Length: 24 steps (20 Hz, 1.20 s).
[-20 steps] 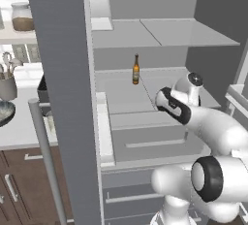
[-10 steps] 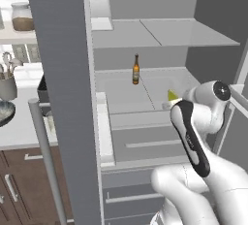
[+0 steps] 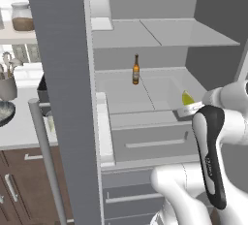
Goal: Grab a lemon wedge from the fridge and one ice cube from the ice bowl, and put them in the glass of lemonade.
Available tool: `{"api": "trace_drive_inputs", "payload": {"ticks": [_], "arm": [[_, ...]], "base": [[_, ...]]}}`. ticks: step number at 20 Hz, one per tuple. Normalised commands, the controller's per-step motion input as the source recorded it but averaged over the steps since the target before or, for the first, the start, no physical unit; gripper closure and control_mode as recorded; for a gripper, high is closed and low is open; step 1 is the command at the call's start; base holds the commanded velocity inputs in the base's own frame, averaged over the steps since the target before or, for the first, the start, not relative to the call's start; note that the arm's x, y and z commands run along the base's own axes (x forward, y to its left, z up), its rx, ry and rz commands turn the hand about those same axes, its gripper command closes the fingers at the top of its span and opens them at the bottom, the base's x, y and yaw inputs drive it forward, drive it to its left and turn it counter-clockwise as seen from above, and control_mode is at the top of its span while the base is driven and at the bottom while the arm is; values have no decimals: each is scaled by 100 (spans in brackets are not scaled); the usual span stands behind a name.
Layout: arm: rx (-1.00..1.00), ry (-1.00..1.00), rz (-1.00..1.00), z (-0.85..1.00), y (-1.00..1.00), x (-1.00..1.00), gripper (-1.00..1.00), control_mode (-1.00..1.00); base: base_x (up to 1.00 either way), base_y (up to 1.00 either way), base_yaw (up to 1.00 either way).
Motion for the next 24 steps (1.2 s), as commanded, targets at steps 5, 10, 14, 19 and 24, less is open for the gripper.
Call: {"api": "trace_drive_inputs", "payload": {"ticks": [5, 10, 14, 19, 24], "arm": [[0, 2, -1, 14, 0, -95, 100, -100], [0, 1, -1, 0, 0, -20, 100, 100], [0, 0, 0, 0, 0, 0, 100, 100], [0, 0, 0, 0, 0, 0, 100, 100], [0, 0, 0, 0, 0, 0, 100, 100]], "base": [[0, 0, 0], [-79, 2, -2], [-96, 13, -1], [-91, 30, 0], [-66, 52, 0]]}}
